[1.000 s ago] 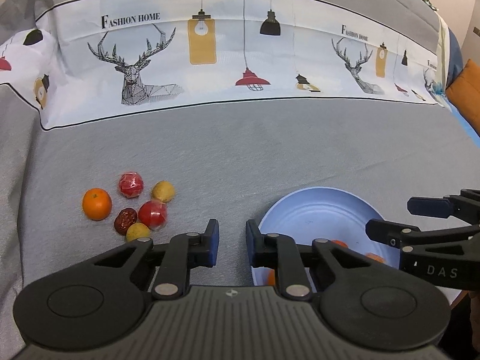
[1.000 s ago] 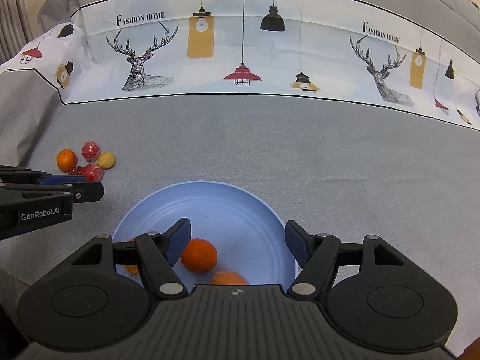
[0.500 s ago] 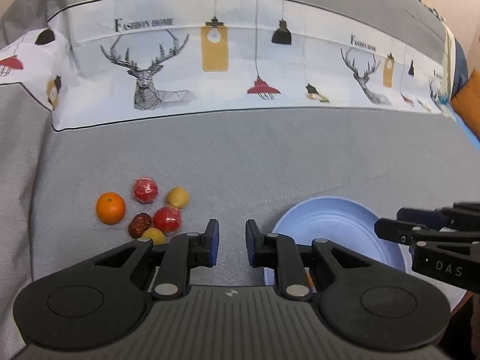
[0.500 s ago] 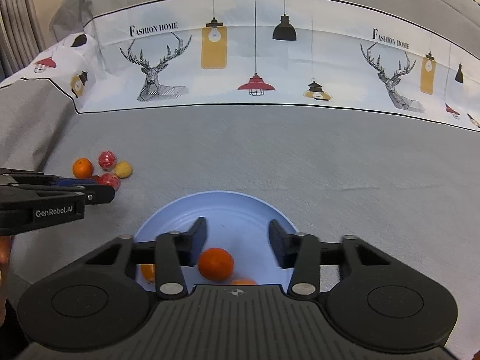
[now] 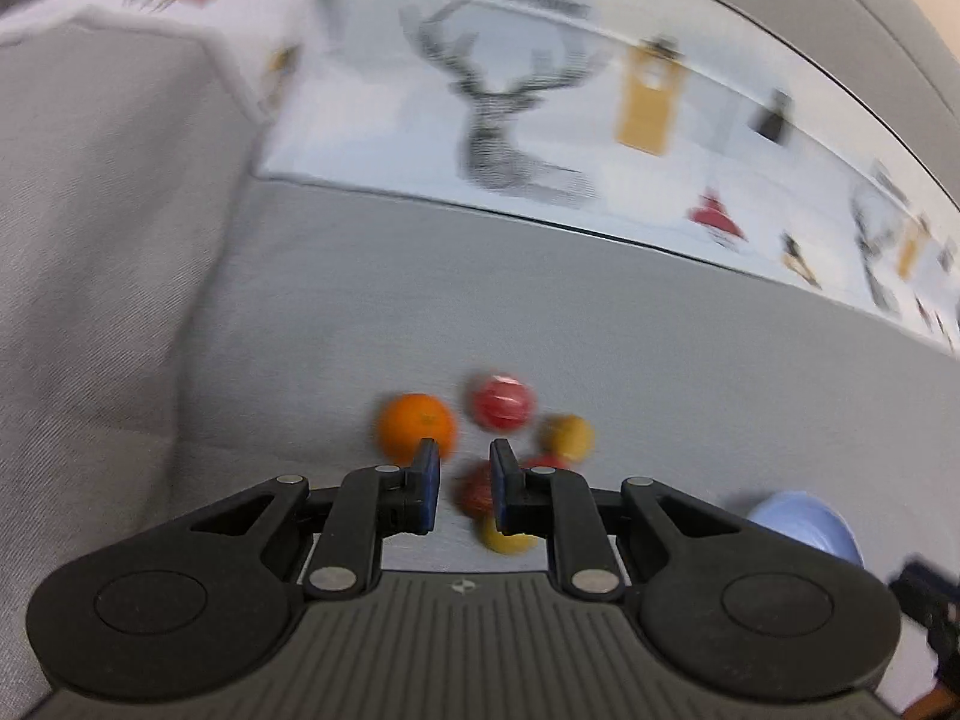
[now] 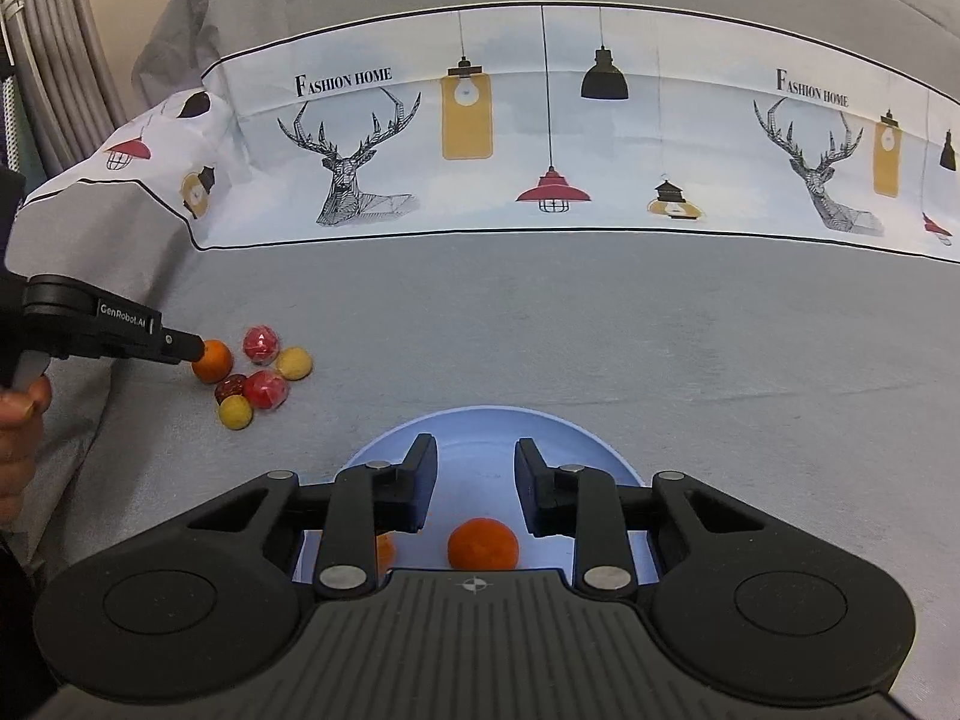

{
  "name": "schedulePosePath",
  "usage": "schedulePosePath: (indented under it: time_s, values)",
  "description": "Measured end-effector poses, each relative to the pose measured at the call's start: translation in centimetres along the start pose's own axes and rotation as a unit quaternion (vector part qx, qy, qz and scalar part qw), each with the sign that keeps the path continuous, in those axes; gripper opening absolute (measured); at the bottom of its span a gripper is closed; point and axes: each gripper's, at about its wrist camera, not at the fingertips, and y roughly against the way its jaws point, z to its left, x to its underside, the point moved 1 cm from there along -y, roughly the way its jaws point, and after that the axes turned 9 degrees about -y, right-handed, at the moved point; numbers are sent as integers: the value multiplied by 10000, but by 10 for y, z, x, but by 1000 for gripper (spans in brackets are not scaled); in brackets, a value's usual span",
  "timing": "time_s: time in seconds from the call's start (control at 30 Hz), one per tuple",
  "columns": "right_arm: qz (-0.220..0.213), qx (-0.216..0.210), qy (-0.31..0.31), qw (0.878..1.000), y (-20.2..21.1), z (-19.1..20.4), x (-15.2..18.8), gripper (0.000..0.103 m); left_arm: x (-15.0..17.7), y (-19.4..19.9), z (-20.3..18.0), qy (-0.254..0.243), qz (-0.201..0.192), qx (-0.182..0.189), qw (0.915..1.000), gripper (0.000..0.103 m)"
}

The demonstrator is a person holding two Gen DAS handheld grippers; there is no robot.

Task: Organize fruits
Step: 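Grasp a dark red date with the left tool while the right tool moves toward the cluster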

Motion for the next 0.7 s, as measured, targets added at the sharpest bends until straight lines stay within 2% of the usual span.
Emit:
schedulePosePath:
  time_s: [0.07,0.13,0.2,0.3,0.5,0.6,0.7]
  values:
    - [1,-18,12,10000,-1,0,0,30,-1,-6,15,438,108,127,9989,19]
    - [-2,-46,11,10000,-2,1,-1,30,0,-14,18,536,295,101,9981,20]
    - [1,-84,-21,10000,-3,1,-3,30,-1,-20,14,493,413,156,9978,21]
    - [24,-143,-52,9999,-5,5,-3,30,-4,-24,5,407,376,349,9979,30]
    - [64,-247,88,9996,-7,15,-3,30,-4,-45,-7,78,630,130,9979,31]
    - [97,-241,129,9996,-8,16,-3,30,-2,-53,-12,-126,747,34,9971,38]
    - [119,-211,133,9996,-10,15,-4,30,-1,-57,-15,-275,780,39,9966,36]
